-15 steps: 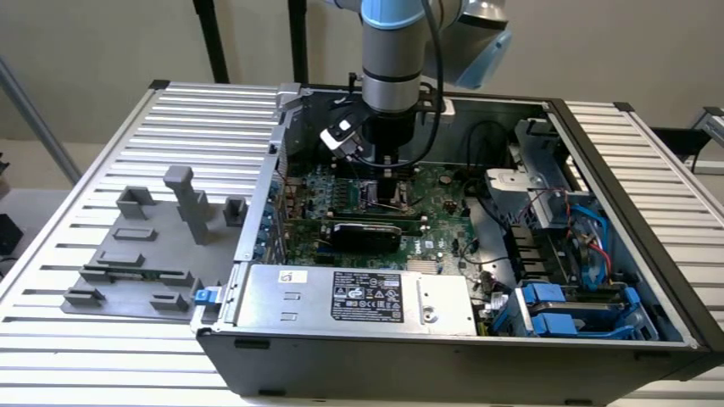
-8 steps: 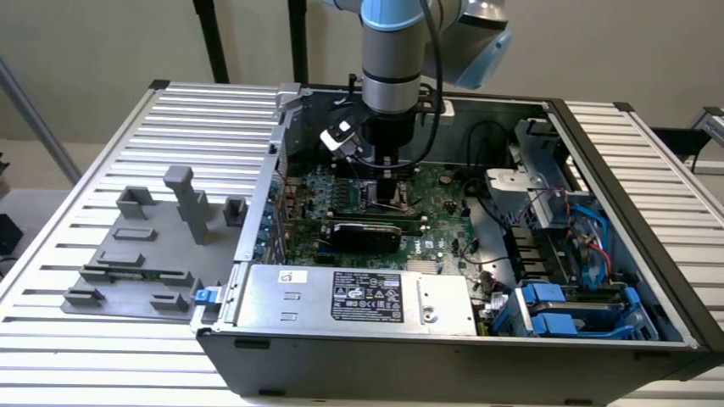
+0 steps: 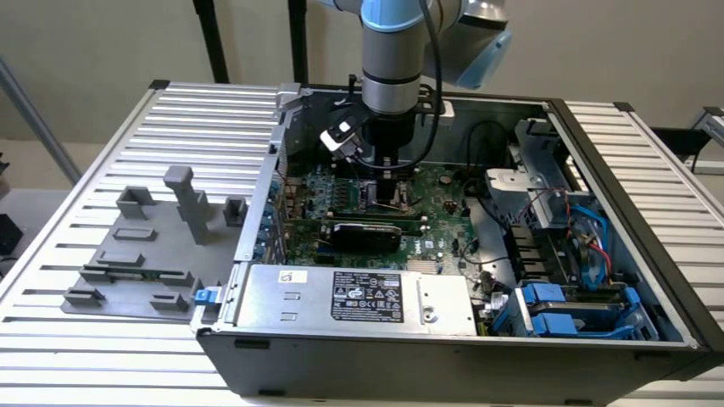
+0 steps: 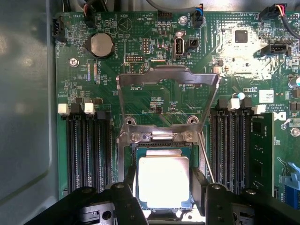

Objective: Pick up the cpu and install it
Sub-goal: 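Place the cpu into insertion slot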

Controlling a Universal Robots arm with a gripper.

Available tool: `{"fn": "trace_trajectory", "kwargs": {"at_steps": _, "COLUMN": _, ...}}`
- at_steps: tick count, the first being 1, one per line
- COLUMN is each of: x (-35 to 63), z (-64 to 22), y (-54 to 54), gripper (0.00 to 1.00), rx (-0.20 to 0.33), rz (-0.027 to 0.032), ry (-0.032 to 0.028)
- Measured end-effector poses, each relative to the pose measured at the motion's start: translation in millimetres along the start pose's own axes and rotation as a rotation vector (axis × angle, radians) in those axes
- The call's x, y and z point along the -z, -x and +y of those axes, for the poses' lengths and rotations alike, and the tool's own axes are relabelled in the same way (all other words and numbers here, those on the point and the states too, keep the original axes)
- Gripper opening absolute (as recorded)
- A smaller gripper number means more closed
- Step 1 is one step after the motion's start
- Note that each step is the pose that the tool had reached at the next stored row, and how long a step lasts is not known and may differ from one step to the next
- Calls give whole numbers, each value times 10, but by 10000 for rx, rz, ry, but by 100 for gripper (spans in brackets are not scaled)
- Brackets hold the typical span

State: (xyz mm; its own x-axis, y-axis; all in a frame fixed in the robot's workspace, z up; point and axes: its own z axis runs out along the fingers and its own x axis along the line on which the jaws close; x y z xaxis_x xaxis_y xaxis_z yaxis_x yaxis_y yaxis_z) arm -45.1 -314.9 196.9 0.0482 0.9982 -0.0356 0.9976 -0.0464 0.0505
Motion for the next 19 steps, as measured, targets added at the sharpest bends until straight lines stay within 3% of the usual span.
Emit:
{"fn": "trace_trajectory", "kwargs": {"at_steps": 9, "x": -6, "z": 0, "y": -5, "gripper": 55, "rx": -12, "rz": 3, "ry": -5}}
{"fn": "trace_trajectory", "kwargs": {"at_steps": 12, "x": -7, "z": -1, "y": -6, "gripper": 56, "rx": -15, "rz": 2, "ry": -8}}
{"fn": "trace_trajectory", "kwargs": {"at_steps": 13, "x": -7, "z": -1, "y": -6, "gripper": 63, "rx": -16, "rz": 1, "ry": -10}}
{"fn": "trace_trajectory", "kwargs": {"at_steps": 19, "x": -7, "z": -1, "y": -7, "gripper": 63, "rx": -15, "rz": 5, "ry": -16}}
